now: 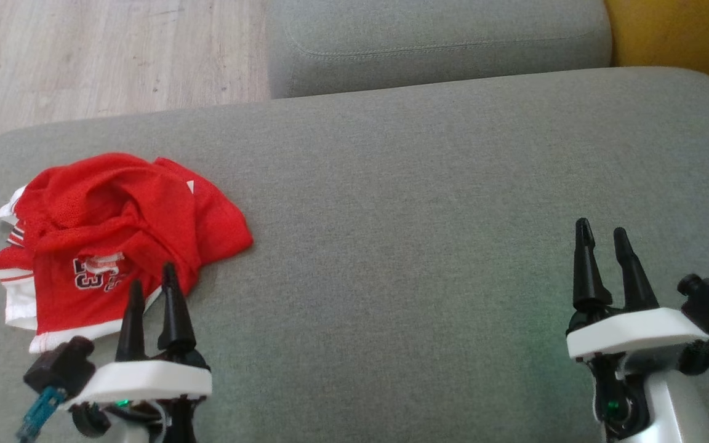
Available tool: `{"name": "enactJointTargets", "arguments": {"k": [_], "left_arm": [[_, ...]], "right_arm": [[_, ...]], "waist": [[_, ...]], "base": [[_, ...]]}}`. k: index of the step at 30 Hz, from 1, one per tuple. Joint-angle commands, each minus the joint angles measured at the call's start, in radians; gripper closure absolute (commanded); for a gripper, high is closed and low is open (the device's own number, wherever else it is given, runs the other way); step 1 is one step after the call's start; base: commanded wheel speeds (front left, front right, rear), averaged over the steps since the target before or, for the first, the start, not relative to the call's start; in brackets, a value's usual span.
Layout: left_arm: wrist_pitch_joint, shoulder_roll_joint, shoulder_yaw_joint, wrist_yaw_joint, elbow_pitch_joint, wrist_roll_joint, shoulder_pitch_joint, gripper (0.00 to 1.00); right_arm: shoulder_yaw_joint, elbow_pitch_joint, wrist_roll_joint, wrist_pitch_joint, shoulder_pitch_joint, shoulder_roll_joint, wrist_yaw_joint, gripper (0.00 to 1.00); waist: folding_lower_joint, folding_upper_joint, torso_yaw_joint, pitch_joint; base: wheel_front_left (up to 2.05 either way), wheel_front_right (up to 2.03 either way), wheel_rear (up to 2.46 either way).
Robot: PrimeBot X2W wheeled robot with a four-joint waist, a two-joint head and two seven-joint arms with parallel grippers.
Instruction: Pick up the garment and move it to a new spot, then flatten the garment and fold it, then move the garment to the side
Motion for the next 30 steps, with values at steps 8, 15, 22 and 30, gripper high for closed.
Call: {"name": "enactJointTargets", "arguments": {"k": [8,15,22,30], "left_arm": [[-0.039,0.032,-0.04,0.023,-0.038,0.118,-0.056,0.0],[-0.062,0.038,-0.061,0.03,-0.032,0.185,-0.061,0.0],[-0.086,0.053,-0.094,0.041,-0.021,0.286,-0.066,0.0],[-0.11,0.075,-0.146,0.081,-0.029,0.397,-0.073,0.0]], "right_arm": [[0.04,-0.034,-0.143,-0.04,-0.052,-0.012,0.005,0.0],[0.051,-0.024,-0.248,-0.064,-0.054,-0.012,0.005,0.0],[0.069,-0.024,-0.356,-0.088,-0.058,-0.013,0.006,0.0],[0.089,-0.023,-0.464,-0.112,-0.06,-0.014,0.006,0.0]], "waist": [[-0.0001,0.0,-0.007,0.0],[-0.0001,0.0,-0.008,0.0],[-0.0001,0.0,-0.011,0.0],[-0.0001,0.0,-0.013,-0.002]], "base": [[0.0,0.0,0.0],[0.0,0.0,0.0],[0.0,0.0,0.0],[0.0,0.0,0.0]]}}
